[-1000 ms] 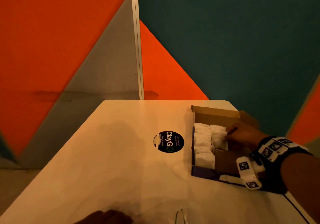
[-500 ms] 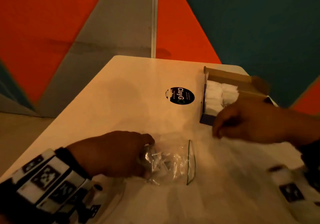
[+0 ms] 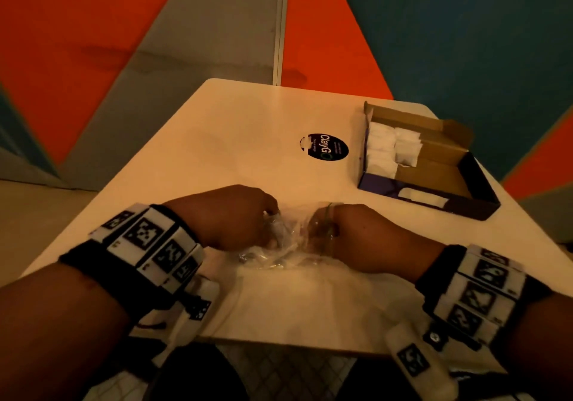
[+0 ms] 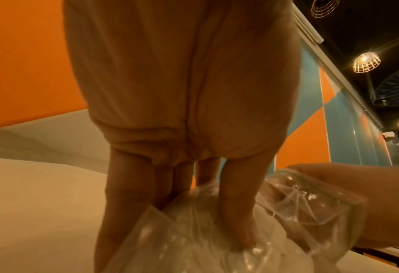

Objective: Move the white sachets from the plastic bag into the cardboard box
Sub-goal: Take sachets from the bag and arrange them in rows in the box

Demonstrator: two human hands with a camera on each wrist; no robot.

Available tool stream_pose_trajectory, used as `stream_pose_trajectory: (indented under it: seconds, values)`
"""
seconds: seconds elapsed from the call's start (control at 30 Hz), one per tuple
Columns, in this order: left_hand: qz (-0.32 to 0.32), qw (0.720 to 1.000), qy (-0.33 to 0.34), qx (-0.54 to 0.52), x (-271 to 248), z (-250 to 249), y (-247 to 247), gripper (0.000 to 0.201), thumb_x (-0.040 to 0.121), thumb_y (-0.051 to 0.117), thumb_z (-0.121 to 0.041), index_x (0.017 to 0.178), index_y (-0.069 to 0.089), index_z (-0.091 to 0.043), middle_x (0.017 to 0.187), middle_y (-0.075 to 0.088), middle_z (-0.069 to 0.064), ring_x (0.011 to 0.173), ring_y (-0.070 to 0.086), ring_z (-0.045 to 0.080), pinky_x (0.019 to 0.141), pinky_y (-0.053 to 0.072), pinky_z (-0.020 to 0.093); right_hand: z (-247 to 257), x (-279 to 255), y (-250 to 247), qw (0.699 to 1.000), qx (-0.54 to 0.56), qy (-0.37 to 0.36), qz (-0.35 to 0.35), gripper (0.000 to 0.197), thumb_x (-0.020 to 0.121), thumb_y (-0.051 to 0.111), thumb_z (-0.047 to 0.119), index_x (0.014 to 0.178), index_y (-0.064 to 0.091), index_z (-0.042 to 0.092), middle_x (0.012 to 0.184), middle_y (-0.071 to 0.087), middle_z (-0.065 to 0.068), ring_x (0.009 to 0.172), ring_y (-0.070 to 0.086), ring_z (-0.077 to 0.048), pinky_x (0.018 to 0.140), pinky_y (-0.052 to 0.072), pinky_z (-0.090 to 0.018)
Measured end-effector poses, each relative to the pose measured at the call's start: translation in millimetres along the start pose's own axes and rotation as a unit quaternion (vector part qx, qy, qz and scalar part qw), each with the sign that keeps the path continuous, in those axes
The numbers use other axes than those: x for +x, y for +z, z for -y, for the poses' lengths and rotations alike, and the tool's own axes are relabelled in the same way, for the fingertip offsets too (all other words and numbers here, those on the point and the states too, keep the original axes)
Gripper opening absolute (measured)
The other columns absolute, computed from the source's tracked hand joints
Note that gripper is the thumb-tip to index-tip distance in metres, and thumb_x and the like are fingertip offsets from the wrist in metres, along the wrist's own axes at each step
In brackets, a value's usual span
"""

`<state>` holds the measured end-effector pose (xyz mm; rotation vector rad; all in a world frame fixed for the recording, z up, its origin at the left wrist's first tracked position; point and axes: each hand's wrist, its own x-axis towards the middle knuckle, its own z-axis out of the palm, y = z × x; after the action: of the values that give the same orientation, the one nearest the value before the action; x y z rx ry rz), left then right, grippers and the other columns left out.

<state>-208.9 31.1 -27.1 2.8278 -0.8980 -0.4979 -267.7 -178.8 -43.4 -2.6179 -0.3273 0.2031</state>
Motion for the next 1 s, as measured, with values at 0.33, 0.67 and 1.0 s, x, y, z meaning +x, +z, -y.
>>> stream_pose_trajectory:
  seconds: [0.33,0.67,1.0]
  values:
    - [-0.012,1.000,0.003,-0.014,-1.5,-0.6,3.0,0.044,0.085,0.069,-0.048,0.123,0.062,-0.028,0.114,0.065,-0.007,0.089,0.053,0.012,0.077,0.043,0.026,0.4,3.3,7.1,0.998,0.062,-0.016,-0.020,0.018,0.077,0.081,0.022,0.095,0.078,0.019,0.089,0.069,0.012,0.083,0.065,-0.002,0.079,0.051,-0.013]
    - [-0.011,1.000,0.000,-0.027,-2.6,0.4,4.5,0.039,0.084,0.070,-0.048,0.118,0.064,-0.029,0.102,0.064,-0.011,0.088,0.055,0.012,0.076,0.044,0.027,-14.4,-7.6,3.6,0.985,0.148,0.068,-0.053,0.017,0.082,0.074,0.023,0.099,0.071,0.024,0.095,0.072,0.009,0.090,0.067,-0.009,0.086,0.055,-0.030]
    - [-0.007,1.000,0.002,-0.017,-2.6,0.7,5.0,0.040,0.085,0.068,-0.049,0.119,0.062,-0.028,0.111,0.067,-0.008,0.098,0.060,0.015,0.083,0.049,0.031,-18.9,-19.0,2.1,0.968,0.200,0.090,-0.123,0.017,0.081,0.076,0.022,0.095,0.072,0.031,0.092,0.073,0.010,0.085,0.068,-0.004,0.079,0.053,-0.018]
